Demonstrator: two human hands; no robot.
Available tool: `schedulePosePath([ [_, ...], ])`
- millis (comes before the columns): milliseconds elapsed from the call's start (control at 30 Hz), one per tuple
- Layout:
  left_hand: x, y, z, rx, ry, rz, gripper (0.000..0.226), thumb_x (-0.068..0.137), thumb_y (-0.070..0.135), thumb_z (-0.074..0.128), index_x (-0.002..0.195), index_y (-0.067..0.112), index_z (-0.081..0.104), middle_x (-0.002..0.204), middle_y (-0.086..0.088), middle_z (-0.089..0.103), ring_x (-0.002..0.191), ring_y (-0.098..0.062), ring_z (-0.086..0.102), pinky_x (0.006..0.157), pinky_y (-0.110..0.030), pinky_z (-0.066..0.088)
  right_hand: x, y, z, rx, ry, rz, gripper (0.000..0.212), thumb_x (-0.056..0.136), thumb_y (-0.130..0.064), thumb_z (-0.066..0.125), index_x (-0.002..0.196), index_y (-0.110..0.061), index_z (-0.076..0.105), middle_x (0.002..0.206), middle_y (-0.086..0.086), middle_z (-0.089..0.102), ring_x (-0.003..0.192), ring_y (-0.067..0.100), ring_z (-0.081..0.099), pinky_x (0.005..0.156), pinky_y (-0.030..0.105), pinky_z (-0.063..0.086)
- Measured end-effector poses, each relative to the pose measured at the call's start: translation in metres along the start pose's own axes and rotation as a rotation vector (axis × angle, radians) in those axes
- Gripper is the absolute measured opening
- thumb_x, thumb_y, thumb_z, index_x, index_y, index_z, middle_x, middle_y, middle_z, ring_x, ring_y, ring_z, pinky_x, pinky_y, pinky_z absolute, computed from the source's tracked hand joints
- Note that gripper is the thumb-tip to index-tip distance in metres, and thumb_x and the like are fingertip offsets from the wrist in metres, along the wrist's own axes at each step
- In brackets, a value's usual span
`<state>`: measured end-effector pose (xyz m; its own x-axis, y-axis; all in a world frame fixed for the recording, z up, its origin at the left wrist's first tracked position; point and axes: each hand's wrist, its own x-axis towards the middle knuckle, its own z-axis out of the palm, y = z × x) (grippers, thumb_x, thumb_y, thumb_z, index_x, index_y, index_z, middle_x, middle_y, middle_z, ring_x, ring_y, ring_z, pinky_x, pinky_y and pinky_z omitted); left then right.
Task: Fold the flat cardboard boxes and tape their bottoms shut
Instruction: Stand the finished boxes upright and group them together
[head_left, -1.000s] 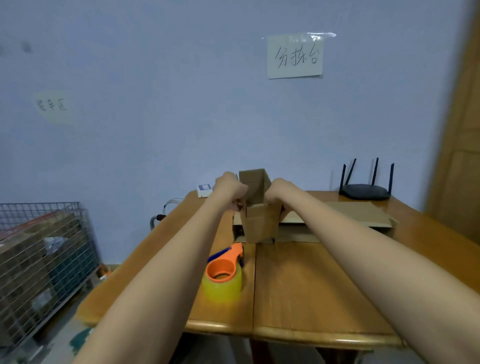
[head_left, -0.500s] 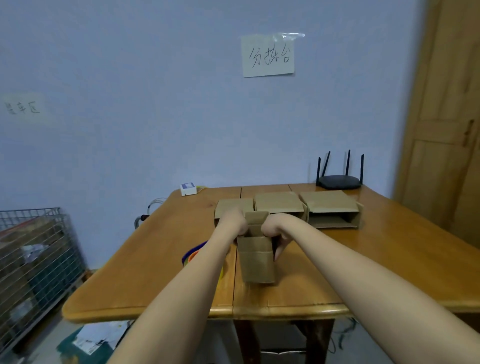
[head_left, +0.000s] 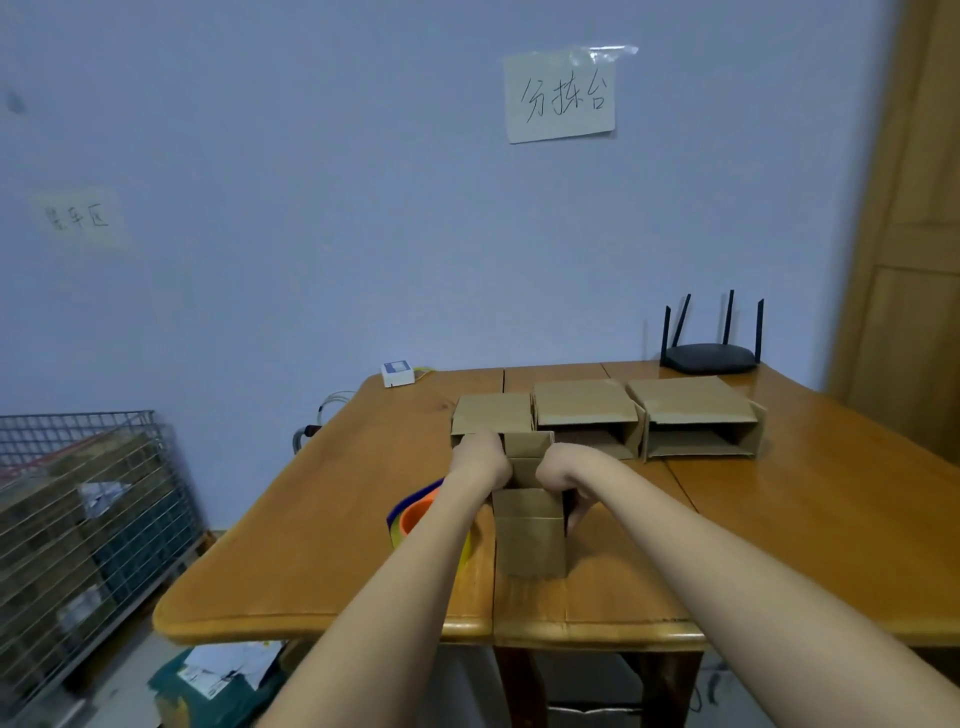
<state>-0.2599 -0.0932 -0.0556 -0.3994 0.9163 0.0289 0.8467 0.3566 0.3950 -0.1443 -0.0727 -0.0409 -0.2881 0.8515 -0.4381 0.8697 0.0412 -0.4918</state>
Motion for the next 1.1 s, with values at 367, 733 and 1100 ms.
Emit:
schedulePosePath([
  [367, 0.043, -0.031, -0.061, -0.162, 0.052, -0.072, 0.022, 0.098, 0.022, 0.052, 0.112, 0.005, 0.055, 0.106, -0.013, 0.061, 0.084, -0.022, 0.061, 0.071, -0.031, 0.055, -0.002, -0.028, -0.06, -0.249, 0.403, -0.16, 0.042, 0.107, -0.035, 0.037, 0.131, -0.006, 0.056, 0.131, 0.008, 0.06, 0.117, 0.023, 0.06, 0.075, 0.027, 0.042],
  [733, 0.146, -0.049, -0.014, 0.067, -0.169, -0.124, 0.059, 0.083, 0.009, 0.074, 0.135, 0.006, 0.047, 0.132, -0.013, 0.056, 0.12, -0.029, 0.055, 0.092, -0.033, 0.049, 0.131, -0.09, -0.053, -0.558, 0.314, -0.398, 0.036, 0.092, -0.025, 0.07, 0.118, -0.003, 0.06, 0.119, 0.01, 0.065, 0.107, 0.027, 0.062, 0.08, 0.033, 0.05],
  [1100, 0.203, -0.079, 0.024, -0.297, 0.09, -0.211, 0.018, 0.091, 0.001, 0.046, 0.094, 0.004, 0.063, 0.106, -0.021, 0.066, 0.091, -0.035, 0.065, 0.076, -0.038, 0.056, 0.197, -0.103, -0.037, -0.77, 0.159, -0.294, 0.047, 0.081, -0.034, 0.08, 0.116, -0.011, 0.058, 0.105, 0.005, 0.056, 0.097, 0.028, 0.058, 0.089, 0.043, 0.054],
])
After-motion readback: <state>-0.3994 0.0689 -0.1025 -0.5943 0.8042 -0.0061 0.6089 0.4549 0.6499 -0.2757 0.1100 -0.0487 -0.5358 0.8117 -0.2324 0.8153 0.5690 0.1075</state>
